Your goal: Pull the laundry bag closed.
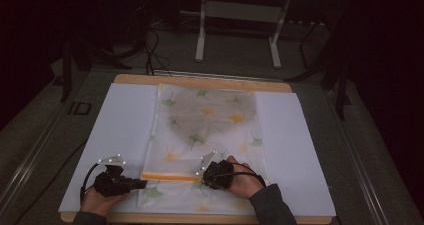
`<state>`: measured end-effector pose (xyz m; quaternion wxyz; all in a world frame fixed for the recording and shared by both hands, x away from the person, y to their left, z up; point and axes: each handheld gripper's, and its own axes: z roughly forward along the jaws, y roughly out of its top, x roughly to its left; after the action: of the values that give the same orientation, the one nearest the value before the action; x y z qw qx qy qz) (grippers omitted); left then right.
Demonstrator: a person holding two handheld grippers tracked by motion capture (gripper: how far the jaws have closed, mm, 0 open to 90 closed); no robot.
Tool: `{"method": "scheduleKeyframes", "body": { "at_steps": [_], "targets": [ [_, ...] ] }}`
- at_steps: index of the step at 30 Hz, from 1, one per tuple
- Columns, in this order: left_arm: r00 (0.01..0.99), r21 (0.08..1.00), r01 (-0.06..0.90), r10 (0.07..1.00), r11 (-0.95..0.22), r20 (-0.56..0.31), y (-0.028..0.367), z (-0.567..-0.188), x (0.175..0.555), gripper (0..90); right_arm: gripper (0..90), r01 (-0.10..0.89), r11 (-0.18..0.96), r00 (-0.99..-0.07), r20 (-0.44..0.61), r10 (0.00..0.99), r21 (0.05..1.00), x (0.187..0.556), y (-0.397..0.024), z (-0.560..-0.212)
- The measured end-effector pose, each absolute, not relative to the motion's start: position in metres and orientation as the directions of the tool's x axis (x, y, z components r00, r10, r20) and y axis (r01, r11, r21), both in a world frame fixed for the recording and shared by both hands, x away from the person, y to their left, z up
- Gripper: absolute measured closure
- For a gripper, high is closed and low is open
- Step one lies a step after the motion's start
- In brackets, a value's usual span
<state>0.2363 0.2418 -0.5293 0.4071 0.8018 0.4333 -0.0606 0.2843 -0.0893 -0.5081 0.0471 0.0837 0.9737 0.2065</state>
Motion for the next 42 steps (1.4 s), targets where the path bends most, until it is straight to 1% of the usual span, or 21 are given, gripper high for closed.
{"method": "scheduleKeyframes", "body": {
  "at_steps": [42],
  "targets": [
    [0.615,0.599,0.746,0.647,-0.291,-0.451,0.242,-0.529,0.236,88.2,84.5,0.203,0.892,-0.968,-0.053,0.245,0.403,0.286,-0.130,-0.508]
  ]
}}
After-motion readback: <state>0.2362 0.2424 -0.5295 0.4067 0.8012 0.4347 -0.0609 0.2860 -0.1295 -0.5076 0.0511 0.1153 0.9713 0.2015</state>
